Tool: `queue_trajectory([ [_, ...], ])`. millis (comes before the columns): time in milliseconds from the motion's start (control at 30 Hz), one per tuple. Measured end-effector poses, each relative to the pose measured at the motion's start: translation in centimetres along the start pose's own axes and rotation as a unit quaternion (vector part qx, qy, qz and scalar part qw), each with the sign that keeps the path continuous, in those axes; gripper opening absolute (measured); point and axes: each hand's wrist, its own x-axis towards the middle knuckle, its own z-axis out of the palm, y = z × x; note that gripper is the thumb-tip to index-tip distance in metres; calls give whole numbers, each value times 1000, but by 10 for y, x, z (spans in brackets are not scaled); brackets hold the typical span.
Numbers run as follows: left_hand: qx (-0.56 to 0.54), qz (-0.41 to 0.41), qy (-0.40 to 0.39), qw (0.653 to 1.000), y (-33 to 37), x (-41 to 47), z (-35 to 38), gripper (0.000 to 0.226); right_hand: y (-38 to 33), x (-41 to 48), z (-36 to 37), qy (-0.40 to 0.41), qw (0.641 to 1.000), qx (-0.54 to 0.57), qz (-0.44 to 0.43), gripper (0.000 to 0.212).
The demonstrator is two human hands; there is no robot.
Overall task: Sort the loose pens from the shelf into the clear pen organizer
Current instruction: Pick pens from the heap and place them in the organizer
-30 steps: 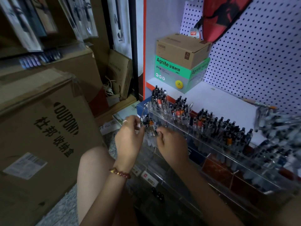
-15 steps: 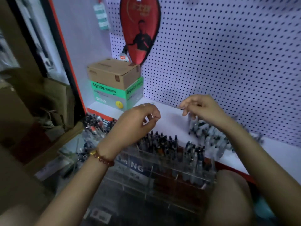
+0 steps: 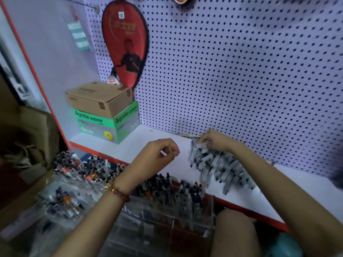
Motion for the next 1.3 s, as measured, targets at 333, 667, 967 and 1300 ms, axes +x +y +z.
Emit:
queue_trajectory([
  [333, -3, -38, 8, 999, -6, 14, 14, 21, 3, -4, -2, 17, 997, -11, -72, 30],
  [667, -313, -180, 9, 932, 12, 36, 22, 33, -67, -74, -12, 359, 880, 27, -309, 23],
  [967, -408, -179, 102, 889, 12, 33, 22, 18, -61, -59, 5, 412, 855, 51, -311, 14],
  [1300, -311, -198, 126, 921, 15, 24, 7, 22, -13, -10, 0, -66, 995, -51, -48, 43],
])
